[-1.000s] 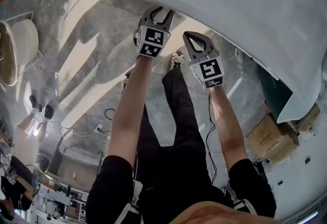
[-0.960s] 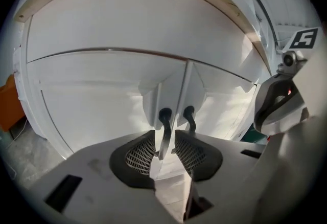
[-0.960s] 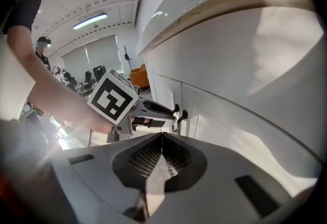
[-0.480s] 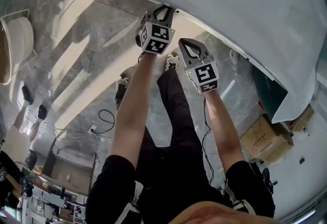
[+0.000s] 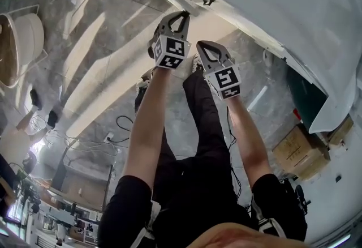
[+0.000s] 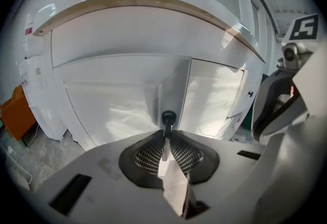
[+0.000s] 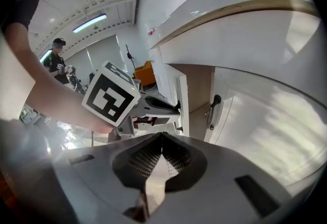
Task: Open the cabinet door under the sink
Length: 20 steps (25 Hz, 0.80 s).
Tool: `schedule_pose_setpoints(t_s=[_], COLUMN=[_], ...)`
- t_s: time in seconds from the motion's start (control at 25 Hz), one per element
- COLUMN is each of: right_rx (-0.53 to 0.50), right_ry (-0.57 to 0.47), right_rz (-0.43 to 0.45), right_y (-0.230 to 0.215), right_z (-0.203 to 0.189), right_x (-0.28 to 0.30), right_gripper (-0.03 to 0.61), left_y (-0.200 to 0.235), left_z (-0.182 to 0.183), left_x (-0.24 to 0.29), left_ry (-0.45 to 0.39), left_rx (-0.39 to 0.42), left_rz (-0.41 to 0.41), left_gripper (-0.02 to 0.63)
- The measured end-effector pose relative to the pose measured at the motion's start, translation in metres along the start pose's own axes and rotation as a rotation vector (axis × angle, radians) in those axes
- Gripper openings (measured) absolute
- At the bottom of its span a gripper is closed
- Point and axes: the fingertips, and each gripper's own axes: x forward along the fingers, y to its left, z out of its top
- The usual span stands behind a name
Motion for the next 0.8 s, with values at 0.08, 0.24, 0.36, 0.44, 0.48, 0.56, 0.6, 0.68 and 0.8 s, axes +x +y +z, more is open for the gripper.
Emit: schedule_pose_setpoints(t_s=[0.08, 0.24, 0.36, 0.44, 0.48, 0.56, 0.6, 0.68, 0.8], right_rx=[0.01, 0.004, -0.01, -0.018, -0.02, -0.022, -0.022, -0.016, 0.001], right_ry=[0.0, 0.002, 0.005, 0.008, 0.01, 0.014, 0.016, 0.017, 0.013], right_rz=[0.007, 0.025, 0.042, 0.044, 0.043, 0.036, 0.031, 0.018, -0.006], right_y=[0.009, 0.033, 0.05, 0.057, 0.06, 0.065, 0.068, 0.07, 0.075], right_z=[-0.001, 0.0, 0.002, 0.003, 0.004, 0.006, 0.006, 0.006, 0.007], right_x=[0.004, 0.016, 0.022, 0.026, 0.028, 0.032, 0.035, 0.04, 0.047], right_gripper=[0.058, 0.058, 0.058, 0.058, 0.058, 0.058, 0.058, 0.058, 0.058], left_y=[0.001, 0.008, 0.013, 0.016, 0.017, 0.021, 0.022, 0.026, 0.032], left_z=[-0.008, -0.023, -0.034, -0.041, -0.043, -0.049, -0.052, -0.056, -0.061], left_x=[-0.01, -0.029, -0.043, -0.05, -0.054, -0.062, -0.066, -0.072, -0.081], left_ry=[0.006, 0.014, 0.017, 0.018, 0.016, 0.003, -0.007, -0.023, -0.032], left_rx=[0.016, 0.018, 0.011, 0.01, 0.01, 0.002, -0.006, -0.011, 0.011], left_rz=[0.001, 0.003, 0.004, 0.0, -0.004, -0.017, -0.026, -0.041, -0.059], left_gripper=[0.048, 0.048, 0.048, 0.049, 0.049, 0.049, 0.049, 0.049, 0.049])
